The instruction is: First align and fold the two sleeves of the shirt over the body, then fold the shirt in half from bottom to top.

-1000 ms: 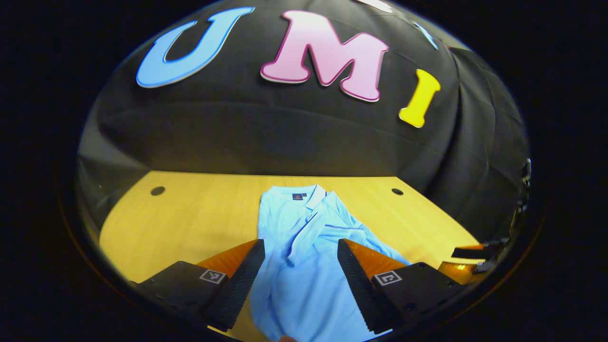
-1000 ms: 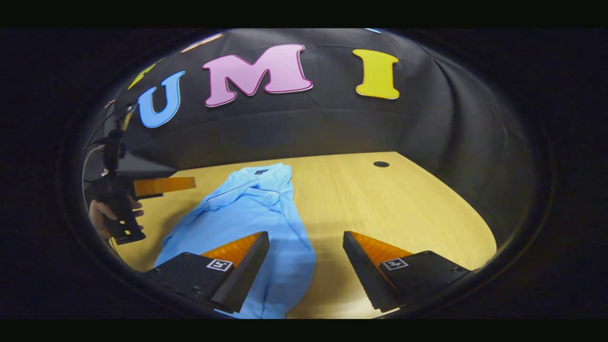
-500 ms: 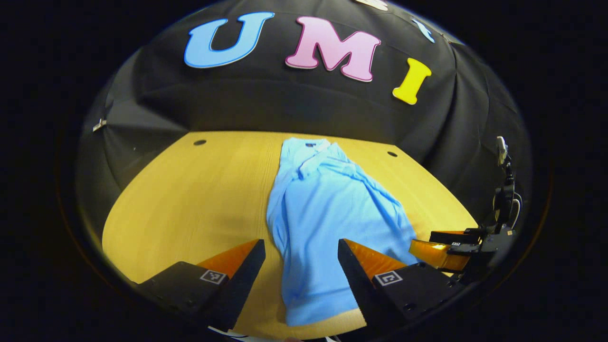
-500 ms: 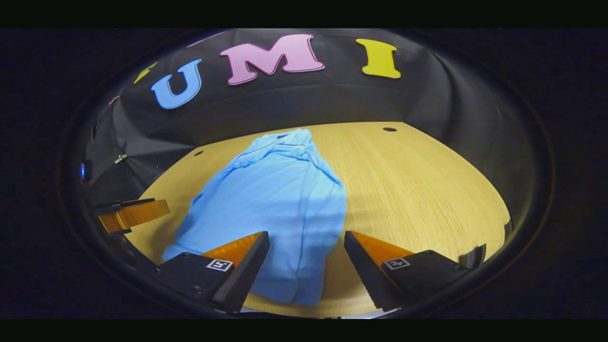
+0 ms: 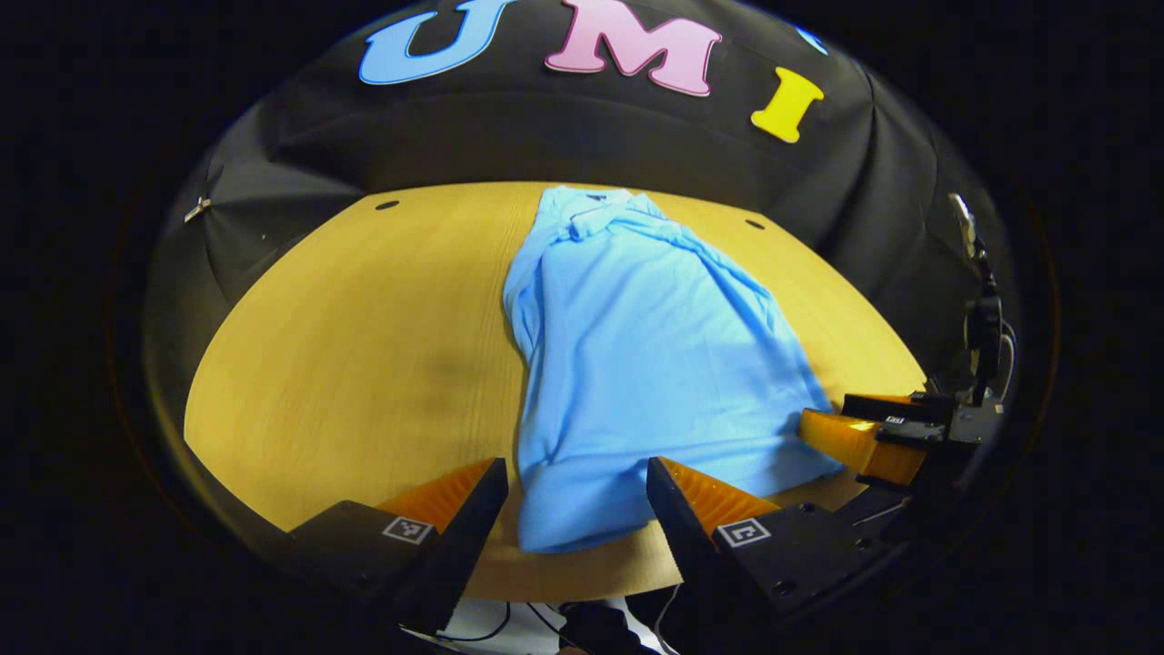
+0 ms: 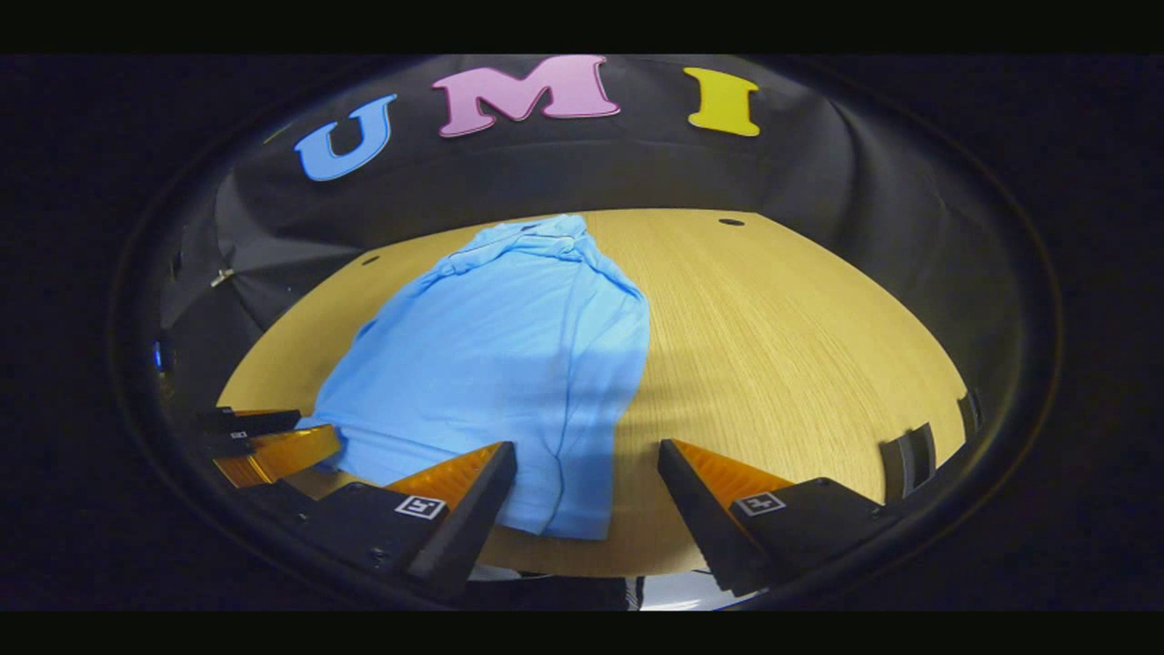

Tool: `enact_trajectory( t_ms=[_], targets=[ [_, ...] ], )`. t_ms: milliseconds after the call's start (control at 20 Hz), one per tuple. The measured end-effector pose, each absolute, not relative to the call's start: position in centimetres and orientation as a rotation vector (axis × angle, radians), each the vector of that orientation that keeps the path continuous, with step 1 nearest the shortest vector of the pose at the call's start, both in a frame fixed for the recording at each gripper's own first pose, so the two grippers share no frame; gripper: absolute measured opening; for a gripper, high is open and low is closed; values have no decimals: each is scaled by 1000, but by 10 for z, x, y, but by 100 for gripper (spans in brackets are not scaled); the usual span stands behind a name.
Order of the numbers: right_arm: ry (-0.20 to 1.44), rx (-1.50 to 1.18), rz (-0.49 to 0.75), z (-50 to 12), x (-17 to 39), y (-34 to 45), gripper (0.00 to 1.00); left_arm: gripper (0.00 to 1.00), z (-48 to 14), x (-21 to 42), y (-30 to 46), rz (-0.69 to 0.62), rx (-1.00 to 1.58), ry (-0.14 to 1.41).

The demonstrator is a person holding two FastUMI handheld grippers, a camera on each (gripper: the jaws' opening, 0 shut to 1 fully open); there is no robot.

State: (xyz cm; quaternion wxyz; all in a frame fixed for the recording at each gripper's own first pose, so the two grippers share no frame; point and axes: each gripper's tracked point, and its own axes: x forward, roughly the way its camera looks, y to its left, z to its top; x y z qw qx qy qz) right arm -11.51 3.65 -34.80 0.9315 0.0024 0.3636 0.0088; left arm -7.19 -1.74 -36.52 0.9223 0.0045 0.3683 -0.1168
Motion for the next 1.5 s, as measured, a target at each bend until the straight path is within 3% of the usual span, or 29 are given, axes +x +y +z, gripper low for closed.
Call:
enact_trajectory(
  t_ms=[50, 150, 200, 300, 350, 400, 450, 500, 600, 750, 800, 1150, 1200, 1400, 1450, 1500],
  targets=[
    [742, -27, 16, -346, -116, 36, 92, 98, -363, -69, -18, -240, 52, 728],
    [750, -15, 11, -350, -114, 43, 94, 96, -364, -70, -25, -257, 106, 705],
    [752, -1, 12, -347, -115, 44, 88, 93, -365, -72, -27, -255, 100, 722],
    [751, 12, 21, -350, -107, 49, 65, 75, -363, -70, -29, -246, 81, 724],
    [750, 30, 47, -347, -109, 56, 44, 59, -363, -66, -30, -240, 72, 716],
    [754, 44, 91, -348, -105, 63, 34, 44, -363, -64, -32, -230, 53, 719],
    [761, 49, 123, -349, -104, 66, 31, 29, -362, -64, -34, -233, 41, 724],
    [769, 39, 116, -352, -103, 60, 37, 22, -361, -64, -35, -245, 46, 723],
    [772, 90, 105, -349, -103, 60, 7, 13, -361, -62, -37, -258, 69, 711],
    [786, 101, 117, -350, -101, 62, 0, 2, -359, -58, -40, -255, 43, 706],
    [792, 121, 117, -349, -103, 62, 5, 7, -358, -58, -39, -246, 10, 706],
    [789, 120, 151, -325, -82, 60, 5, 6, -336, -39, -43, -246, -55, 710],
    [781, 114, 153, -317, -74, 60, 0, 6, -328, -31, -43, -240, -48, 699],
    [727, 126, 179, -289, -25, 62, 0, 6, -290, 10, -45, -207, -85, 679],
    [717, 136, 186, -283, -12, 62, 10, 6, -278, 24, -44, -203, -90, 664],
    [705, 144, 192, -276, 3, 61, 0, 6, -267, 37, -45, -201, -96, 649]
  ],
)
